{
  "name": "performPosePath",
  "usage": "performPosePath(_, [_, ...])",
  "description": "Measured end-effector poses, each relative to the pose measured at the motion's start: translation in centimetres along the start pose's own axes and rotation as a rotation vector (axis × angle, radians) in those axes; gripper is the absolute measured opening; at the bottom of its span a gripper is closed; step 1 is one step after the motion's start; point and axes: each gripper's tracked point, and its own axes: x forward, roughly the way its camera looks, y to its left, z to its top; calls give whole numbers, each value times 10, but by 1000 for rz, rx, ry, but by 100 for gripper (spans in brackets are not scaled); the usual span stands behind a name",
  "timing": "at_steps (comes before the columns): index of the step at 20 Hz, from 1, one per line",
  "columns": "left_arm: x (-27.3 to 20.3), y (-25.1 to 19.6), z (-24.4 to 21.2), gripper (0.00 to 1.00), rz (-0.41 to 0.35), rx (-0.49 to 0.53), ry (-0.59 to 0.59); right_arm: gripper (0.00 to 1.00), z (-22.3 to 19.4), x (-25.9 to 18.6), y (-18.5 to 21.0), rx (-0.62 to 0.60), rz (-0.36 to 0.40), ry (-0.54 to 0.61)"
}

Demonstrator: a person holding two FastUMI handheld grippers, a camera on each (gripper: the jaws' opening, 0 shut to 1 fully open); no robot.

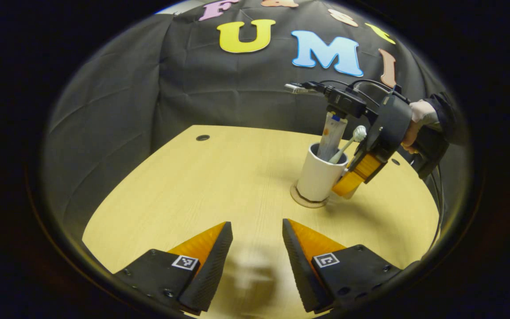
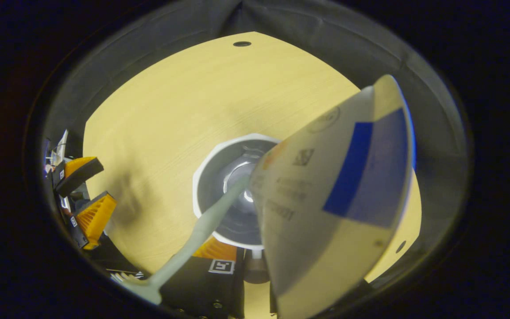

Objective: Put the toothbrush and toothpaste on the desktop into the cup, then pick up the cup and place it on the coaster on the desktop.

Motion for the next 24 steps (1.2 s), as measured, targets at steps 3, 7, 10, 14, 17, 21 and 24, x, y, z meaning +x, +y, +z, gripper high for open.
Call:
performPosePath(3, [1, 0, 0, 80, -2, -8, 1, 20, 1, 3, 3, -15, -12, 8])
performPosePath(7, [3, 1, -4, 80, -9, -13, 2, 19, 4, 3, 4, -22, -27, 9])
performPosePath(10, [3, 1, -3, 80, -13, -9, 6, 22, 3, 3, 3, 7, -18, 12])
performPosePath(14, [3, 0, -3, 80, -24, 1, 9, 46, 6, -5, 3, -2, -30, -24])
performPosePath(17, [3, 0, -2, 80, -37, 10, 12, 56, 11, -21, 4, 26, -27, -66])
performPosePath(21, [4, -3, 1, 80, -57, 28, 8, 60, 7, -46, 6, 55, -23, -118])
performPosePath(24, [9, -14, 12, 80, -75, 42, 0, 60, 1, -65, 5, 84, -39, -169])
